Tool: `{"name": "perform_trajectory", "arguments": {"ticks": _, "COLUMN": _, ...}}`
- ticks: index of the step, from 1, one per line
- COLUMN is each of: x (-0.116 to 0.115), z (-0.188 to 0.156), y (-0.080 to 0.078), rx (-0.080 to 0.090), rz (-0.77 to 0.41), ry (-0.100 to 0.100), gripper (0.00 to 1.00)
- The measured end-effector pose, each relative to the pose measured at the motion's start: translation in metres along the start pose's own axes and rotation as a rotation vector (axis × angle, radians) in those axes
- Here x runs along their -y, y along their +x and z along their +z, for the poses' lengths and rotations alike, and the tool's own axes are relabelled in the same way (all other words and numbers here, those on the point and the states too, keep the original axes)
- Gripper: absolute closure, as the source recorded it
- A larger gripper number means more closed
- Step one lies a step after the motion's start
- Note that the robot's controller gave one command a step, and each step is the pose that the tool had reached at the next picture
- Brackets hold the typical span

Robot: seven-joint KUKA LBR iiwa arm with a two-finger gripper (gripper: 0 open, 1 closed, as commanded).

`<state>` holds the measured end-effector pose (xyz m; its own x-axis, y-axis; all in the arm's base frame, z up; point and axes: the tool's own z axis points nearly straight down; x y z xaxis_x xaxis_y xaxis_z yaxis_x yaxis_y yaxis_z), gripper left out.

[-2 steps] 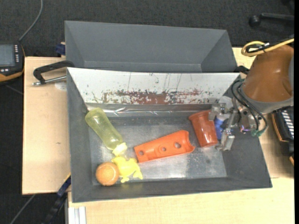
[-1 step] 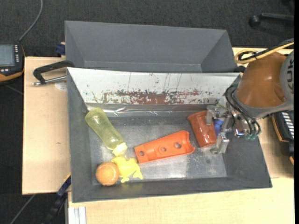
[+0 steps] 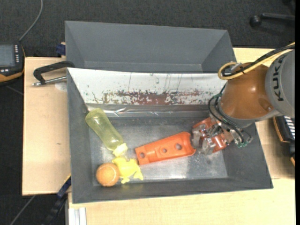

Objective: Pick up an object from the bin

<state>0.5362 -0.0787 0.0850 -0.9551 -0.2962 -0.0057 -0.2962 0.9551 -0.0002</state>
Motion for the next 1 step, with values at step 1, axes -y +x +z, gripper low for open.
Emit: {"name": "perform_trajectory", "arguments": {"ticks": 1, "x": 0.0001, "z": 0.0, "y": 0.0, "rx": 0.0, "rz": 0.0, "ry": 0.0, "gripper": 0.0}}
